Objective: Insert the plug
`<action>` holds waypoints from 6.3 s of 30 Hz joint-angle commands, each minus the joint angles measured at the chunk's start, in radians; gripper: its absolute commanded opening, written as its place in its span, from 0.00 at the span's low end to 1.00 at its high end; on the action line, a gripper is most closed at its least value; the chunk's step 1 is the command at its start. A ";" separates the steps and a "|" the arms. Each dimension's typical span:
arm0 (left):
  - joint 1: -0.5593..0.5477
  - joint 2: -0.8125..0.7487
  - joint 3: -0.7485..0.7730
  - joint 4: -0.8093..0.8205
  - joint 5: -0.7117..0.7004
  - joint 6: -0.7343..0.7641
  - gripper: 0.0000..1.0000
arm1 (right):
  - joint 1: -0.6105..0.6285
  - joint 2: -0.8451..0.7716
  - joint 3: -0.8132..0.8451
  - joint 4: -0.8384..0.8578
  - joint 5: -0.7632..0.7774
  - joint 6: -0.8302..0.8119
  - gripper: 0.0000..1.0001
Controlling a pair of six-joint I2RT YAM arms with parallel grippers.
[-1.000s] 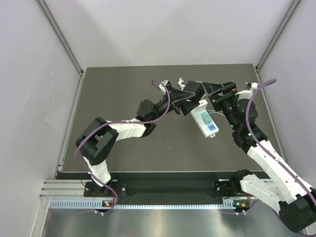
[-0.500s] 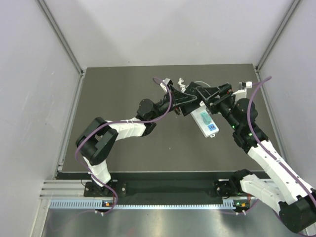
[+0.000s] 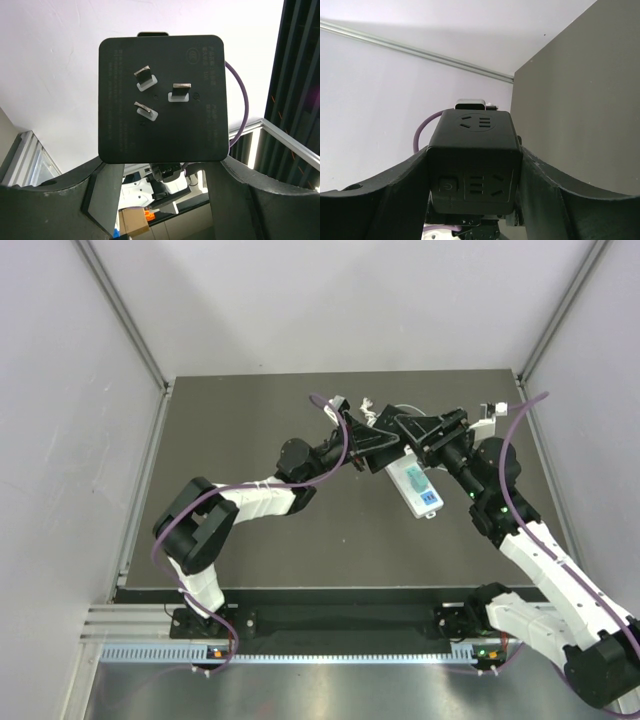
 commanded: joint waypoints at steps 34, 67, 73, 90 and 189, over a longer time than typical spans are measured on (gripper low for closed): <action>0.145 -0.616 -0.003 -1.404 -0.226 1.004 0.96 | -0.123 0.784 1.116 -0.961 -0.164 -1.159 0.00; 0.145 -0.780 -0.036 -1.680 -0.742 1.526 0.98 | -0.152 1.417 1.599 -1.251 -0.099 -1.510 0.00; 0.146 -0.786 -0.038 -1.682 -0.753 1.526 0.98 | -0.167 1.440 1.598 -1.261 -0.134 -1.490 0.00; 0.146 -0.775 -0.038 -1.682 -0.758 1.526 0.98 | -0.172 1.465 1.602 -1.229 -0.145 -1.453 0.00; 0.146 -0.812 -0.050 -1.679 -0.775 1.523 0.98 | -0.072 1.319 0.903 -0.838 0.102 -1.214 0.07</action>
